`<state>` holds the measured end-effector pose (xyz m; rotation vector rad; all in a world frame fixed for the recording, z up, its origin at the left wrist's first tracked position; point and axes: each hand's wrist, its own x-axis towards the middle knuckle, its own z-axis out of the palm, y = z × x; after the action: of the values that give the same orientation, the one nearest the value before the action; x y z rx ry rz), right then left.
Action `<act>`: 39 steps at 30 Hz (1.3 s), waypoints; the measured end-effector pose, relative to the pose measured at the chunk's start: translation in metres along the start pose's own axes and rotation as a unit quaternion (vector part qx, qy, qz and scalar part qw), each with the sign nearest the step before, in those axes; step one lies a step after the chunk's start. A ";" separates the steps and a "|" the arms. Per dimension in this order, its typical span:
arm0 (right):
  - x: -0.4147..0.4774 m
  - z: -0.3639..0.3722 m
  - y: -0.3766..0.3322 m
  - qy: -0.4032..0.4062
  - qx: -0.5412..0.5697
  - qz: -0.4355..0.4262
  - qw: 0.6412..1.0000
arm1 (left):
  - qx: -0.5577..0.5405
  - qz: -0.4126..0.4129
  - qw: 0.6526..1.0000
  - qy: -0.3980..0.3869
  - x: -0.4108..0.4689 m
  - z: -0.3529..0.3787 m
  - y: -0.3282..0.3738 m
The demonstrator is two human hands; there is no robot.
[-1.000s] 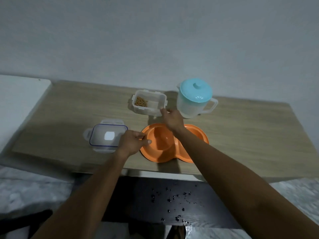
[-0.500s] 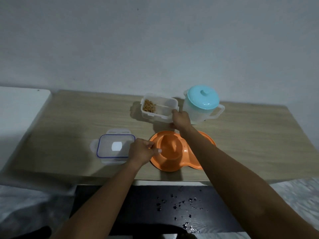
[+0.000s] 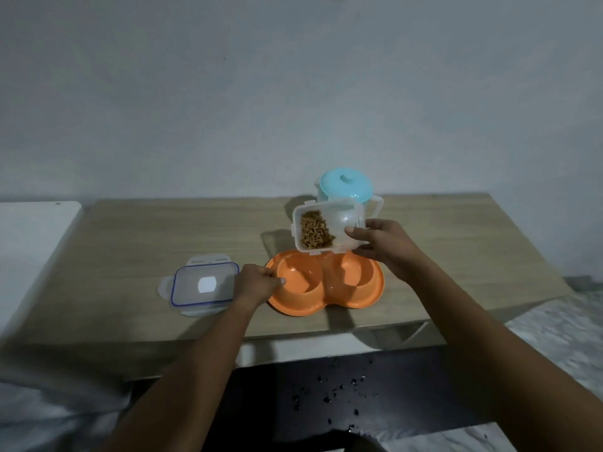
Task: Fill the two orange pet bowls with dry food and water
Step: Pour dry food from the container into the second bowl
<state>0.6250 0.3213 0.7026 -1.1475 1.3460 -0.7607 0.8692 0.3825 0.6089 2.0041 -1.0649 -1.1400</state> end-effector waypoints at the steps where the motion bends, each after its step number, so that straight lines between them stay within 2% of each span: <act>1: -0.005 -0.005 0.000 0.013 -0.018 -0.011 1.000 | 0.002 -0.001 1.000 0.003 -0.001 0.001 0.000; 12: -0.018 -0.012 0.007 0.055 -0.156 -0.107 0.980 | -0.016 -0.011 1.000 0.006 -0.005 0.007 0.001; 16: -0.020 -0.005 0.006 0.075 -0.240 -0.144 0.957 | -0.009 -0.013 1.000 0.010 -0.004 0.006 0.000; 21: -0.018 -0.003 0.003 0.084 -0.260 -0.162 0.948 | -0.002 -0.008 1.000 0.011 -0.003 0.007 0.001; 39: -0.022 0.010 0.005 0.081 -0.258 -0.149 0.951 | -0.013 0.001 1.000 0.007 -0.004 0.007 0.000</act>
<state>0.6305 0.3451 0.7037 -1.7634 1.5818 -0.7486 0.8621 0.3856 0.6075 1.9875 -1.0397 -1.1314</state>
